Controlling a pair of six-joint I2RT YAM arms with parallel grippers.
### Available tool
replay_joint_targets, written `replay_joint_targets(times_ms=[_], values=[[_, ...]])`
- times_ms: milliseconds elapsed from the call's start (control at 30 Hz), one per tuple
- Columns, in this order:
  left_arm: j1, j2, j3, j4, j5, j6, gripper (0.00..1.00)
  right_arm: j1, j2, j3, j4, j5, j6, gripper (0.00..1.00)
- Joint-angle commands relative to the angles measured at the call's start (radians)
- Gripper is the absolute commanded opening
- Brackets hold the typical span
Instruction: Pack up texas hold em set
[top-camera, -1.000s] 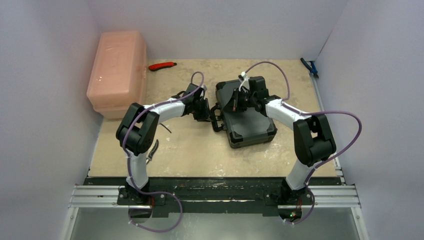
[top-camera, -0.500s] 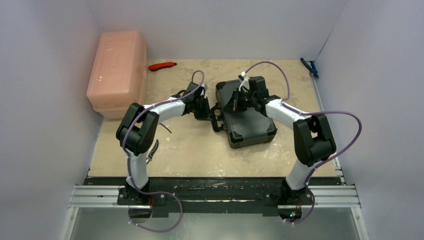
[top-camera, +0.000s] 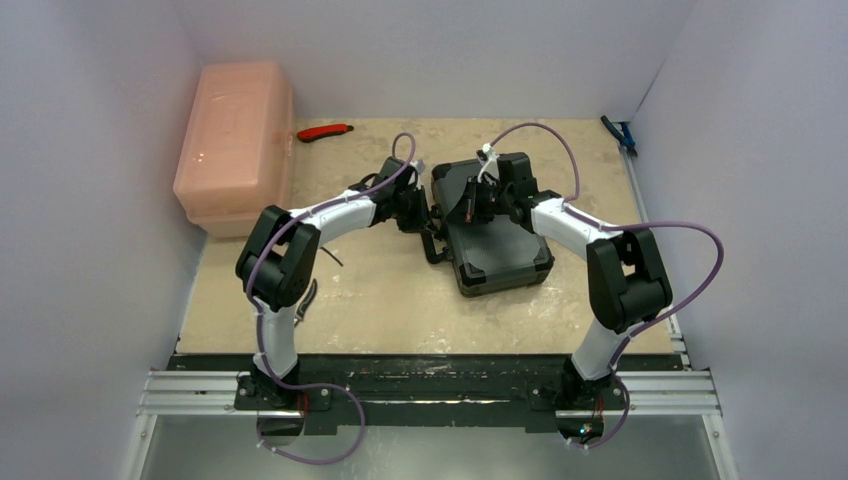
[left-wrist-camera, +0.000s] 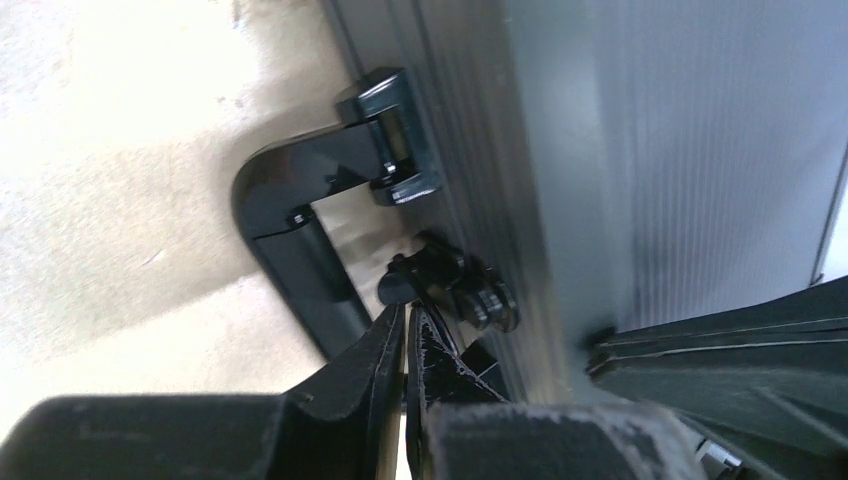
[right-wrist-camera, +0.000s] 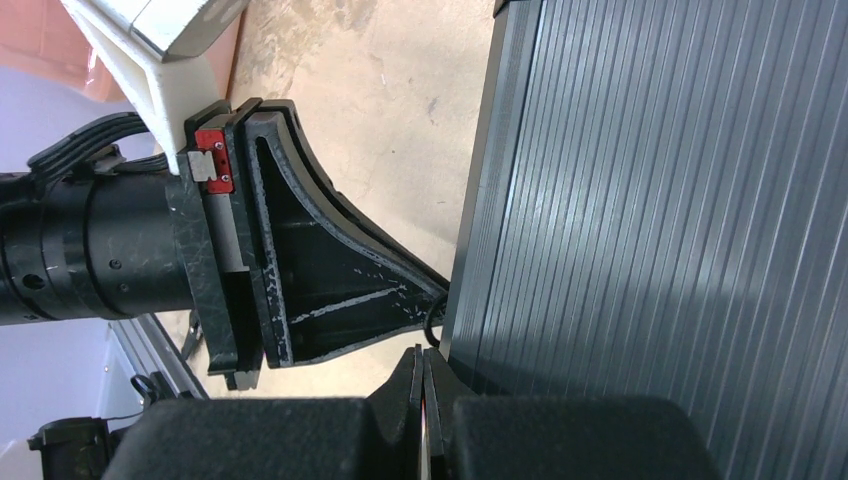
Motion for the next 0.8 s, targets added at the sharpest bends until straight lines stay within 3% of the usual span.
replay_joint_targets(times_ms=[0,767], values=[[-0.025,0.022,0.064,0.015,0.022,-0.026,0.04,-0.046,0.045,-0.033,-0.11,0.176,-0.073,0.0],[-0.092,-0.025,0.158,-0.081,-0.076,0.029,0.03,-0.046,0.046,-0.038,-0.106,0.176,-0.071,0.0]])
